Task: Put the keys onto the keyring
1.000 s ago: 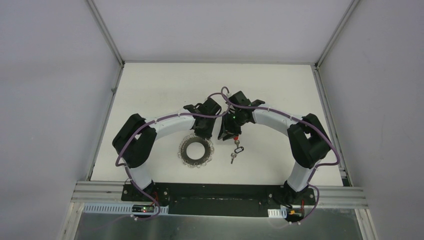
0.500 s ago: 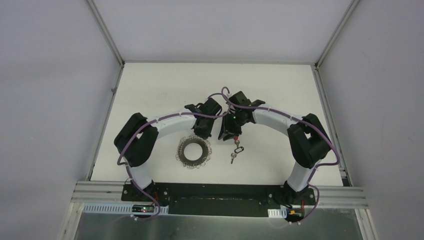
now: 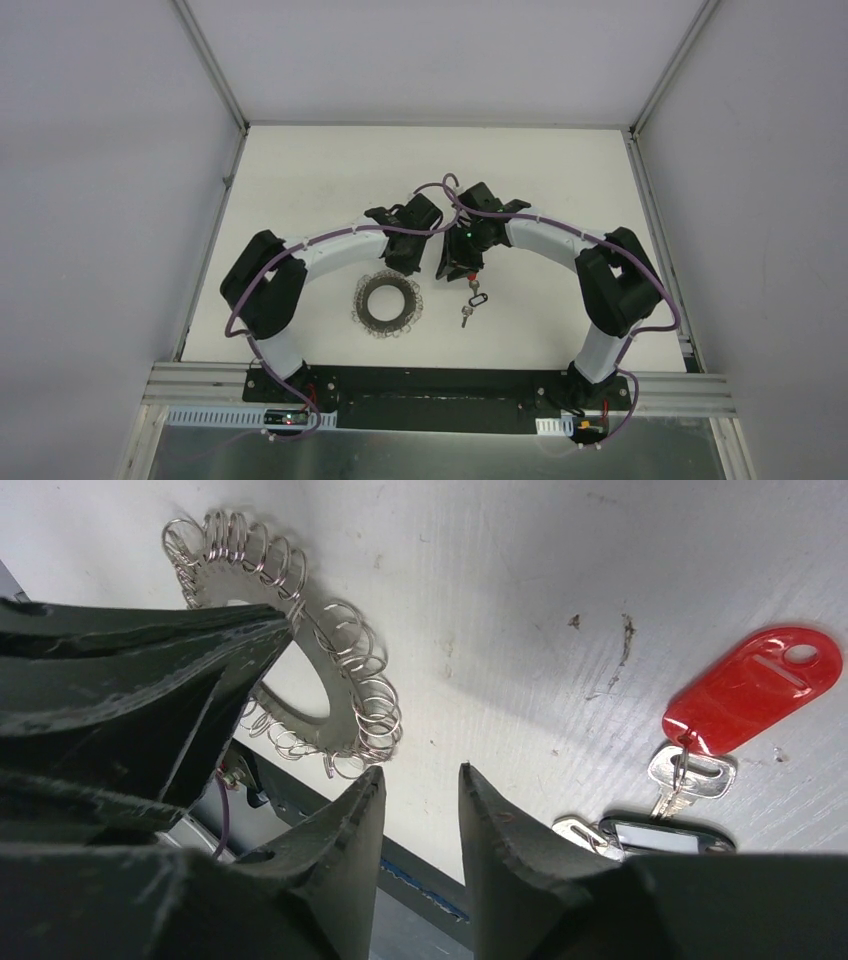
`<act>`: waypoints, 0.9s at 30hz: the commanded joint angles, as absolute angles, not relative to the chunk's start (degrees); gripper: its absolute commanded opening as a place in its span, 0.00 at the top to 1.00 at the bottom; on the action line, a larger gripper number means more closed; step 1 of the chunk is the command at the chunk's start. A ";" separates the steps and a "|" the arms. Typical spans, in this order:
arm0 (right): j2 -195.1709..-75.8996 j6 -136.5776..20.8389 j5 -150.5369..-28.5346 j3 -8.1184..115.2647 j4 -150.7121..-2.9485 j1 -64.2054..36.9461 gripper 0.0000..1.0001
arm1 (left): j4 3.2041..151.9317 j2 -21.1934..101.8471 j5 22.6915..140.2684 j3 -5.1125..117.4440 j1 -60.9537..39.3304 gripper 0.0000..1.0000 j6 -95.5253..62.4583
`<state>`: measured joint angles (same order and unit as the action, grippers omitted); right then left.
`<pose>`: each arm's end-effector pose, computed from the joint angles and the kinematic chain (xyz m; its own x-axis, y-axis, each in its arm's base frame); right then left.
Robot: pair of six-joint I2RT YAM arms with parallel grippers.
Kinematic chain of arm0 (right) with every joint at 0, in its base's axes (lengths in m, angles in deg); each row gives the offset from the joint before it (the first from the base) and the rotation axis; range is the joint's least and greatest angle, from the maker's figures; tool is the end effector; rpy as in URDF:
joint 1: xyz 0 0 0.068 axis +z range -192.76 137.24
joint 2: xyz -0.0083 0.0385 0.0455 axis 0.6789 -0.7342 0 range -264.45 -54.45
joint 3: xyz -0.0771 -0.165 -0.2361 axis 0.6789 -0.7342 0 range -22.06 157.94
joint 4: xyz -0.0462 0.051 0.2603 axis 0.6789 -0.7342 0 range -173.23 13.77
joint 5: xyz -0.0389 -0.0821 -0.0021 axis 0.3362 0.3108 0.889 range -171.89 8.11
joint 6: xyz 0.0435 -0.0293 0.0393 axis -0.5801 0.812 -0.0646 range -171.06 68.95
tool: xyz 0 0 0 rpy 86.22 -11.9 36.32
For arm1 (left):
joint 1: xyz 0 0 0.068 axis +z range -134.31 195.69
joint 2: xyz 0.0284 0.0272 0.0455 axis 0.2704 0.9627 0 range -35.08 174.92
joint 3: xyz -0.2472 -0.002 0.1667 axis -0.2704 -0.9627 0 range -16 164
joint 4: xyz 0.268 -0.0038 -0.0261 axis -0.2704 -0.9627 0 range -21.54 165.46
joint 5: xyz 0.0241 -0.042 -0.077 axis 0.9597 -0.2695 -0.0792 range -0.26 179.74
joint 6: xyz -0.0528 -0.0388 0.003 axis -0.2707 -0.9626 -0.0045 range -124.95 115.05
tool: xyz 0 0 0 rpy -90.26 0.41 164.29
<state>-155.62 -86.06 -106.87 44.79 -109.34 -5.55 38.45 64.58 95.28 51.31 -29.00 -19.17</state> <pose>0.2780 0.2385 0.1935 -0.9909 -0.0996 -0.0909 -0.1330 0.8314 0.5395 0.2587 -0.2490 0.1973 -0.8110 0.4583 -0.3638 0.4916 0.8708 0.0010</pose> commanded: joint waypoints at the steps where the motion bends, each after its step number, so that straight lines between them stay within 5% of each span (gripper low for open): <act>1: -150.49 -83.99 -107.98 44.76 -107.14 -5.58 0.59 | 38.91 58.35 93.65 51.13 -29.58 1.00 -18.93; 6: -141.61 -81.55 -108.19 39.67 -100.77 -5.60 0.33 | 41.08 50.88 89.91 48.08 -29.60 1.00 -19.55; 14: -130.23 -76.56 -107.01 34.62 -93.71 -5.66 0.26 | 45.31 39.92 84.52 41.69 -29.54 1.00 -20.22; 19: -127.70 -76.78 -103.43 33.49 -95.10 -6.05 0.25 | 44.21 41.92 84.40 40.87 -29.57 0.65 -19.82; 27: -131.98 -85.55 -103.18 32.93 -95.64 -7.69 0.29 | 37.04 52.10 93.37 47.73 -29.33 0.50 -28.21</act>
